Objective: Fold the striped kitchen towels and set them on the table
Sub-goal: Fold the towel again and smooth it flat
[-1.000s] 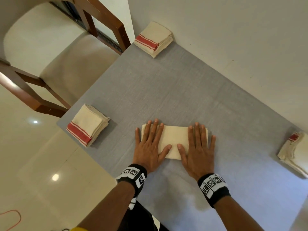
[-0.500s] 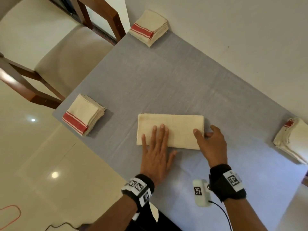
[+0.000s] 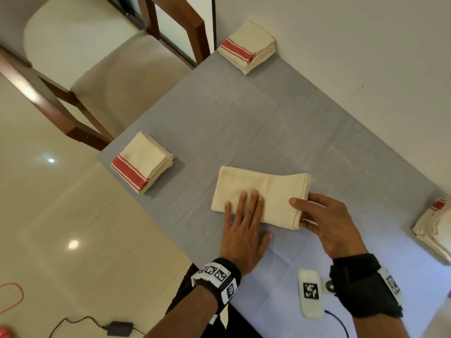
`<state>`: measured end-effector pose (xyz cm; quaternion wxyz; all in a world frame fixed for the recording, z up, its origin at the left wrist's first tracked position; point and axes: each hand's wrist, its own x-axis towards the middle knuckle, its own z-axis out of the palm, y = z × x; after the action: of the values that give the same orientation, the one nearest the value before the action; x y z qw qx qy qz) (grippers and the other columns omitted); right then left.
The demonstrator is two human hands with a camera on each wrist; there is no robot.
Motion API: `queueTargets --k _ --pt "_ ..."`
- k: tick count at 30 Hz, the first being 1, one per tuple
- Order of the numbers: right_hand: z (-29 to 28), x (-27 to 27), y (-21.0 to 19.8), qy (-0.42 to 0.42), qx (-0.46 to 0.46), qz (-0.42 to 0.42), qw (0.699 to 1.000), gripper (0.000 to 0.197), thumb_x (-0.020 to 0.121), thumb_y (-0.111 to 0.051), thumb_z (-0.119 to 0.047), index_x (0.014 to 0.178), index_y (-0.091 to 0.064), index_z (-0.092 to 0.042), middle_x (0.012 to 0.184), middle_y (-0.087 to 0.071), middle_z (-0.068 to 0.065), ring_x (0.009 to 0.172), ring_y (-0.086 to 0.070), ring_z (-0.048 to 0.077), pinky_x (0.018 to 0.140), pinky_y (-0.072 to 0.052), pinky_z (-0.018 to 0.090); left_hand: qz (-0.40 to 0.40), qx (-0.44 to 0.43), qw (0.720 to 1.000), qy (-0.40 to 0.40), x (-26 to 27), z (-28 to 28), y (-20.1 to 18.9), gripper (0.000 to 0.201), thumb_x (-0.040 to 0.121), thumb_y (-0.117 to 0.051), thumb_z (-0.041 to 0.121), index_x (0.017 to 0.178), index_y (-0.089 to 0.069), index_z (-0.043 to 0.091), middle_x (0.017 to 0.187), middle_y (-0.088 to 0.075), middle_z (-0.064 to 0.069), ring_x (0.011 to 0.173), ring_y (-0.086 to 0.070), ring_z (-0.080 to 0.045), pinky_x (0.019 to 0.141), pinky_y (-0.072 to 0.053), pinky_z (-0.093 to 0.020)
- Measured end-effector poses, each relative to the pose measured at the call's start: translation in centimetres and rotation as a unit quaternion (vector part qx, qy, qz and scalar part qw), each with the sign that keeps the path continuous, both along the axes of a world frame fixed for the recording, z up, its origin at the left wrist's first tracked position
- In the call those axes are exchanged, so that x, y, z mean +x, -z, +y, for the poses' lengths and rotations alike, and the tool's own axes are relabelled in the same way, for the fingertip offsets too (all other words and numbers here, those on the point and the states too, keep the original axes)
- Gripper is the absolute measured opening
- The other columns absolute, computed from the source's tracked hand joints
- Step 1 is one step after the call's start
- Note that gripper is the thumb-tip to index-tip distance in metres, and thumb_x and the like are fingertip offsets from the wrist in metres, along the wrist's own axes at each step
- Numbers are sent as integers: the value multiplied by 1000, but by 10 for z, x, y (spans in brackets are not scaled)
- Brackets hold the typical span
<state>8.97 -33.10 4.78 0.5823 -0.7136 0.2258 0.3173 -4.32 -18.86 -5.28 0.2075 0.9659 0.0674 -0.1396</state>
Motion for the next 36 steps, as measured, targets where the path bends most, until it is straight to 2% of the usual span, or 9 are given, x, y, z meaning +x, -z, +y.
queueTargets --k 7,11,14,16,19,25,29,32,36 --pt "87 -34 -5 -67 -39 -70 995 29 78 -87 -7 100 -71 -16 88 -80 3 79 -78 16 69 -65 37 5 -20 997 68 -2 14 3 72 107 -29 53 166 -10 16 174 -3 -8 160 9 -29 129 4 -53" --pt "130 -40 18 -113 -111 -95 983 41 77 -88 -21 111 -66 -23 98 -75 -7 82 -75 7 75 -64 33 -14 -28 995 100 -5 38 8 65 102 -34 47 157 -38 13 160 -44 -14 153 -32 -34 127 -3 -48" --pt "147 -38 28 -114 -154 -117 974 39 78 -88 -26 108 -63 -22 95 -73 -8 79 -70 4 65 -56 19 -2 19 999 44 -18 65 7 75 105 -34 55 165 -16 14 172 -13 -12 161 -1 -29 128 1 -52" --pt "150 -37 31 -113 -171 -121 971 38 79 -88 -28 107 -63 -22 93 -72 -9 79 -69 3 65 -53 17 -1 31 999 15 -29 86 3 81 105 -32 61 165 -9 11 173 -1 -10 161 5 -27 128 1 -52" --pt "156 -42 32 -126 -199 -123 964 35 79 -84 -23 104 -60 -24 90 -69 -12 79 -66 3 72 -54 27 12 46 999 4 -39 117 -2 83 105 -33 62 164 -10 9 174 -3 -10 161 1 -27 127 -7 -54" --pt "174 -58 33 -122 -221 -166 953 35 81 -84 -22 101 -56 -29 86 -66 -15 75 -63 -1 63 -44 17 11 40 999 33 -35 134 6 77 107 -26 59 165 -8 11 174 -1 -8 161 2 -27 125 -10 -58" --pt "179 -63 40 -93 -191 -183 960 35 84 -84 -26 108 -60 -29 90 -67 -13 79 -66 1 68 -51 15 -5 11 1000 10 -29 136 2 65 107 -37 36 164 -18 8 173 -5 -10 161 -2 -29 123 -22 -63" --pt "172 -71 45 -62 -149 -189 969 22 95 -73 -26 116 -67 -28 101 -71 -13 88 -68 0 78 -57 16 -57 -55 995 -64 -24 144 -10 59 110 -30 34 164 -20 12 174 -7 -8 161 -3 -24 128 -13 -57" --pt "149 -80 44 -46 -224 -368 901 16 102 -62 -14 115 -70 -16 116 -67 -4 104 -65 5 85 -50 10 -121 -90 989 -10 0 142 -32 62 110 -20 43 163 -21 11 173 -9 -7 161 -6 -24 130 -5 -51"
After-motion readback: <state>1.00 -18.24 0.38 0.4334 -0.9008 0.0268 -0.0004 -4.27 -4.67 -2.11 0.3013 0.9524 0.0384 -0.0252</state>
